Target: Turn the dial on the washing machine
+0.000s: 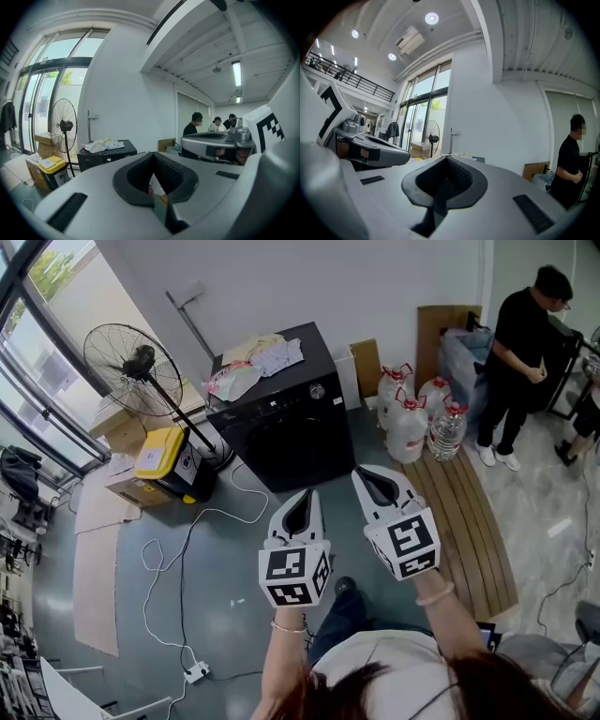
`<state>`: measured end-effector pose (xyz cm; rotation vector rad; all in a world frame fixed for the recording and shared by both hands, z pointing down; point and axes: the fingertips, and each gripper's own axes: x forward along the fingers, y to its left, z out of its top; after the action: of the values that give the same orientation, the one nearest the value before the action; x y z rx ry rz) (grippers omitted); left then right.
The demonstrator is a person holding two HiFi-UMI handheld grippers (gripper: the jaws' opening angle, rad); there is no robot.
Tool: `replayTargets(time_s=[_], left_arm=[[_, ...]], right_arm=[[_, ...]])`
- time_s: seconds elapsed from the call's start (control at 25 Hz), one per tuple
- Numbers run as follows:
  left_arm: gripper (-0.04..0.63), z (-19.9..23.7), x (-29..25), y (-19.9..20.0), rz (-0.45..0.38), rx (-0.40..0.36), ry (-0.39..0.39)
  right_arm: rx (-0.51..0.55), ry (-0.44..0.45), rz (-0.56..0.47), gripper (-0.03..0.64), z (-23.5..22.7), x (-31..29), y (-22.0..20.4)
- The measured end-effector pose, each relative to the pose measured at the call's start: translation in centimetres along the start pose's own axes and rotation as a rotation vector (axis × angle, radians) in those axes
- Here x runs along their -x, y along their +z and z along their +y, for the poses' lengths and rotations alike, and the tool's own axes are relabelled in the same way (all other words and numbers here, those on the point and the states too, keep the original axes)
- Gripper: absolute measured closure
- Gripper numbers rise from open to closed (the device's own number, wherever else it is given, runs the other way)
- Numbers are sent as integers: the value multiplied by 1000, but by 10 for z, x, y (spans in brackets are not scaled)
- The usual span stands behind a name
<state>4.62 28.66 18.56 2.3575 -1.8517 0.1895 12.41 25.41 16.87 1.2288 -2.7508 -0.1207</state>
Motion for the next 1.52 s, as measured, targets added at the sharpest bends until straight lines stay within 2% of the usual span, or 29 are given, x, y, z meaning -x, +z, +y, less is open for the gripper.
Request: replayTargets(time_s=[0.44, 0.92, 1.16, 1.52], left_arm=[[581, 64, -57, -2, 14, 23, -18], [581, 125, -118, 7, 13, 16, -75], [581, 146, -140, 3, 24, 4, -105], [581, 171, -177, -2, 36, -3, -109]], right_arm=[[3, -17, 18, 589, -8, -84, -3], [13, -58, 38, 591, -15, -170, -4], [21, -80, 54, 590, -15, -202, -7], [44, -100, 78, 589, -26, -240, -16]])
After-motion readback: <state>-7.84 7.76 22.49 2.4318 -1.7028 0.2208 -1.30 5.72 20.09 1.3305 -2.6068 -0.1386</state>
